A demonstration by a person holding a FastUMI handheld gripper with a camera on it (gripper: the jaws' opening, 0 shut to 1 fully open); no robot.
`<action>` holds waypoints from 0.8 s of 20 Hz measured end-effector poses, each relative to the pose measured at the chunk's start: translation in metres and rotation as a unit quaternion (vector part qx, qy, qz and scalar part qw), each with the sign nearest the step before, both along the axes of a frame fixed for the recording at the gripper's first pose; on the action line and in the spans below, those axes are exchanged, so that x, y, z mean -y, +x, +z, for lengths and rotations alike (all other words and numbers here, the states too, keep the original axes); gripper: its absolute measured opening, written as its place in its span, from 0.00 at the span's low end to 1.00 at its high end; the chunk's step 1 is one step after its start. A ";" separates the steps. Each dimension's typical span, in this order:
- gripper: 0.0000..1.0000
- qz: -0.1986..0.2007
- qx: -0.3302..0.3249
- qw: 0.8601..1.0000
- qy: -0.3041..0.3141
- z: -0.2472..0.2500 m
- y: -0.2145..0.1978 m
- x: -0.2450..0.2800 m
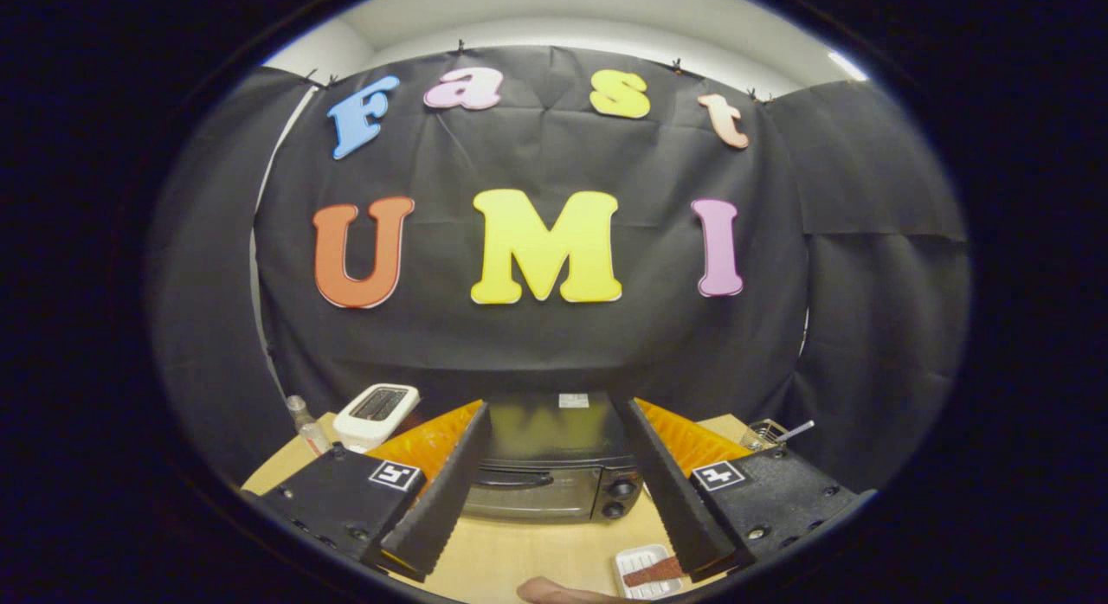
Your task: Open the toaster oven, put the food inside, and close the toaster oven door.
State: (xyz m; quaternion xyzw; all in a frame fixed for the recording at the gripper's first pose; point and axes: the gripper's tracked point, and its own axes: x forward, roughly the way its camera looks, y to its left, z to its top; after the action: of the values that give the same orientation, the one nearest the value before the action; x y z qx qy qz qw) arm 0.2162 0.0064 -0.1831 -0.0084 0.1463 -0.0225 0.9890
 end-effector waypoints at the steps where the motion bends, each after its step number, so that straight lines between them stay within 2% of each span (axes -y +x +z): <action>1: 0.99 0.002 -0.011 1.000 -0.003 -0.013 0.015 -0.005; 5: 0.99 -0.001 -0.065 0.998 -0.019 -0.068 0.051 -0.019; 9: 0.99 -0.006 -0.136 0.991 -0.010 -0.122 0.062 -0.018; 12: 0.99 0.014 -0.159 0.987 0.017 -0.137 0.066 -0.026; 16: 0.99 0.018 -0.166 0.986 0.018 -0.135 0.060 -0.028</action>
State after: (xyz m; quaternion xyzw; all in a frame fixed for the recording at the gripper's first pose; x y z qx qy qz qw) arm 0.2761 0.0340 -0.3181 0.0029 0.3084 -0.0007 0.9513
